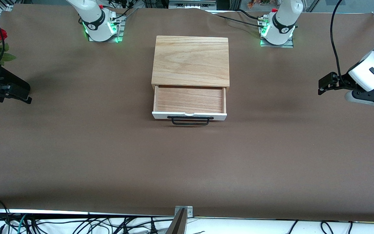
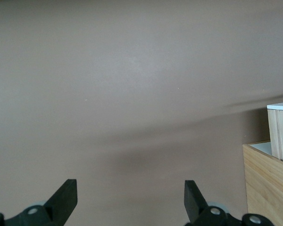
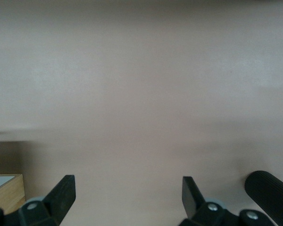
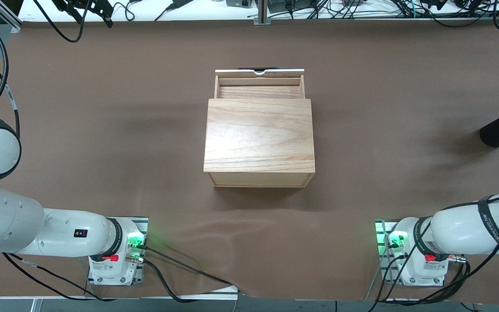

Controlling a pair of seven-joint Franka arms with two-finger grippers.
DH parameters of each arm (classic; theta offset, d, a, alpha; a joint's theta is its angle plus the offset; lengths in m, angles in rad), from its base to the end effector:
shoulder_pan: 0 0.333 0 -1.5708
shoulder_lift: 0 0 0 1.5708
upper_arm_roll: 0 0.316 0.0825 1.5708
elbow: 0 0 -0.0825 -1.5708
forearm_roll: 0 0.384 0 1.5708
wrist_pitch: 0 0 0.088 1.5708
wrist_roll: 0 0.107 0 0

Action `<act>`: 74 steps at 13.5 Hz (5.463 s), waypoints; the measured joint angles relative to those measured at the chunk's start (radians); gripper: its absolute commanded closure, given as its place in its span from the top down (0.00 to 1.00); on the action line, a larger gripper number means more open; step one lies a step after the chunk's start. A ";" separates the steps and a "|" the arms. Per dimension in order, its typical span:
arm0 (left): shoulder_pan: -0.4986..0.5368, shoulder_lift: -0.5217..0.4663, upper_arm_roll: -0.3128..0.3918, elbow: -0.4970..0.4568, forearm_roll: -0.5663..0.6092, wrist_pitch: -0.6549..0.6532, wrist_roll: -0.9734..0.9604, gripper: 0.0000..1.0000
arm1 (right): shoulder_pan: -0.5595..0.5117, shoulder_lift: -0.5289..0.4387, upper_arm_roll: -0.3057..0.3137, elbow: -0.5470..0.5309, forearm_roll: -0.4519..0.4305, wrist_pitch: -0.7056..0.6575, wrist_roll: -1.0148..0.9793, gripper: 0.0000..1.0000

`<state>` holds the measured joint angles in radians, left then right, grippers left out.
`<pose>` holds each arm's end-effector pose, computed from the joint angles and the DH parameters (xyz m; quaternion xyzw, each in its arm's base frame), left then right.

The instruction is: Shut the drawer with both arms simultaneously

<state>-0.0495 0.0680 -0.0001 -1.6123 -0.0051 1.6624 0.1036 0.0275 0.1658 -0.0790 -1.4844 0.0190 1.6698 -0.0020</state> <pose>0.5798 -0.0293 0.5741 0.9970 -0.0763 -0.0089 0.0028 0.6123 -0.0258 0.5779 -0.9996 0.0250 -0.0101 0.0027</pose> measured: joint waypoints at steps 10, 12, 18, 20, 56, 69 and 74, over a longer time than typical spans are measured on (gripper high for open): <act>0.000 0.000 0.000 0.000 0.000 0.000 0.000 1.00 | 0.000 0.000 0.001 0.000 0.000 0.000 0.000 1.00; 0.000 0.000 0.000 0.000 0.000 0.000 0.000 1.00 | 0.000 0.000 0.001 0.000 0.000 0.000 0.000 1.00; 0.000 0.000 0.000 0.000 0.000 0.000 0.000 1.00 | 0.000 0.000 0.001 0.000 0.000 0.001 0.000 1.00; 0.000 0.000 0.000 0.000 0.000 0.000 0.000 1.00 | 0.000 0.000 0.001 0.000 0.000 0.001 0.000 1.00; -0.009 0.049 -0.017 0.000 -0.055 -0.013 0.001 1.00 | 0.074 0.037 0.033 -0.003 0.061 0.019 0.004 1.00; -0.128 0.349 -0.139 0.000 -0.430 0.347 -0.031 1.00 | 0.335 0.279 0.082 -0.007 0.229 0.435 0.018 1.00; -0.225 0.478 -0.142 0.002 -0.494 0.503 -0.042 1.00 | 0.407 0.368 0.089 -0.007 0.271 0.563 0.022 1.00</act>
<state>-0.2744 0.5457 -0.1422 -1.6108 -0.4990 2.1656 0.0617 0.4346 0.5341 0.0103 -1.4918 0.2902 2.2324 0.0198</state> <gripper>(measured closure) 0.000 0.000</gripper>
